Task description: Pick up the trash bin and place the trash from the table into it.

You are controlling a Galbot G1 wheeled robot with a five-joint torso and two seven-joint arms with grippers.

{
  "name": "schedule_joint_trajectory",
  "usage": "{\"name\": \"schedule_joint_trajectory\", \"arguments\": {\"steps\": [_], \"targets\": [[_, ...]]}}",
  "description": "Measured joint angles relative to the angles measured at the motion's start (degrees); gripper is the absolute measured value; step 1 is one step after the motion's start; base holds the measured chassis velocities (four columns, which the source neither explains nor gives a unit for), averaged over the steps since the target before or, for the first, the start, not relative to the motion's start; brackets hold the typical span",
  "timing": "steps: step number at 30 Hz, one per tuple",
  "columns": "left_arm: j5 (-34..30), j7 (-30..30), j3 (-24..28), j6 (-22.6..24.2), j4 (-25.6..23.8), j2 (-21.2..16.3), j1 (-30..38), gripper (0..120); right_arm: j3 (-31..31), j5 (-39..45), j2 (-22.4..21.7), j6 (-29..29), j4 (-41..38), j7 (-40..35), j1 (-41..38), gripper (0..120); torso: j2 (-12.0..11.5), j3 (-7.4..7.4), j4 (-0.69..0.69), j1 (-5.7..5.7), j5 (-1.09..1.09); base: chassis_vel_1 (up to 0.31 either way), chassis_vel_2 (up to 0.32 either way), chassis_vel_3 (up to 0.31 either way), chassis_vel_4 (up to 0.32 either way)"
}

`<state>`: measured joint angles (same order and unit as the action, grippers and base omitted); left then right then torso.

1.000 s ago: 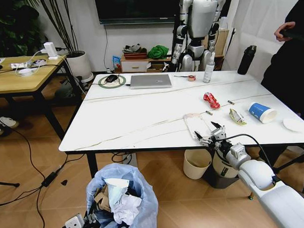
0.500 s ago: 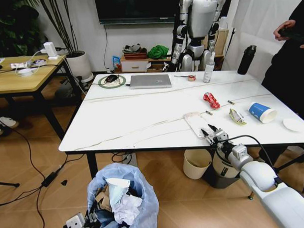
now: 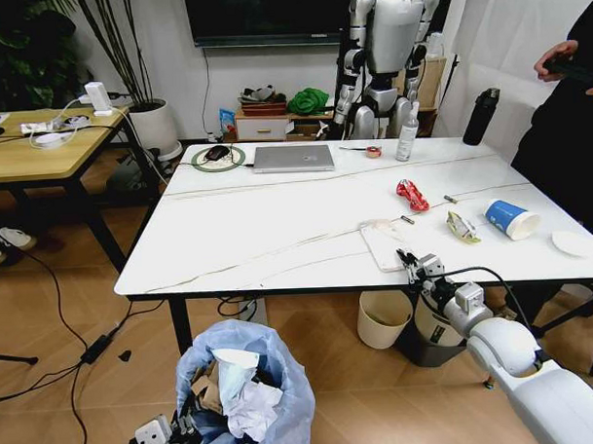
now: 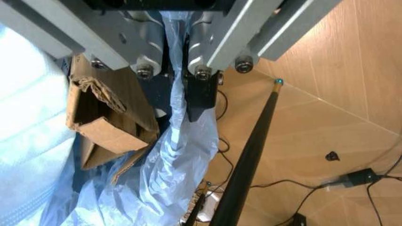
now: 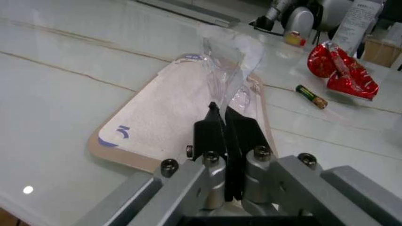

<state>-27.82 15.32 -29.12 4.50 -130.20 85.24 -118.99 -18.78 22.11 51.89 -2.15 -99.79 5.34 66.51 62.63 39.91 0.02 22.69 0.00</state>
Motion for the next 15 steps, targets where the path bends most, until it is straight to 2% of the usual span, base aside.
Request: {"name": "schedule_joint_trajectory", "arguments": {"steps": [9,12,15], "targets": [[-0.4,0.1,1.0,0.0,0.5,-1.3,0.9,0,-4.2,12.3,-1.4,3.3,-8.3,1.3,2.3,0,0.0,0.0,0.01,0.0,-0.02,0.0,0.0,0.0,0.0],[-0.4,0.1,1.0,0.0,0.5,-1.3,0.9,0,-4.3,12.6,-1.5,3.4,-8.5,1.4,2.6,0,0.0,0.0,0.01,0.0,-0.02,0.0,0.0,0.0,0.0],[-1.1,0.2,1.1,0.2,0.5,-1.9,1.4,0,-5.4,17.5,-2.6,6.3,-13.8,3.4,7.4,0,0.0,0.0,-0.03,0.0,0.0,0.0,0.0,0.0,0.0]]}}
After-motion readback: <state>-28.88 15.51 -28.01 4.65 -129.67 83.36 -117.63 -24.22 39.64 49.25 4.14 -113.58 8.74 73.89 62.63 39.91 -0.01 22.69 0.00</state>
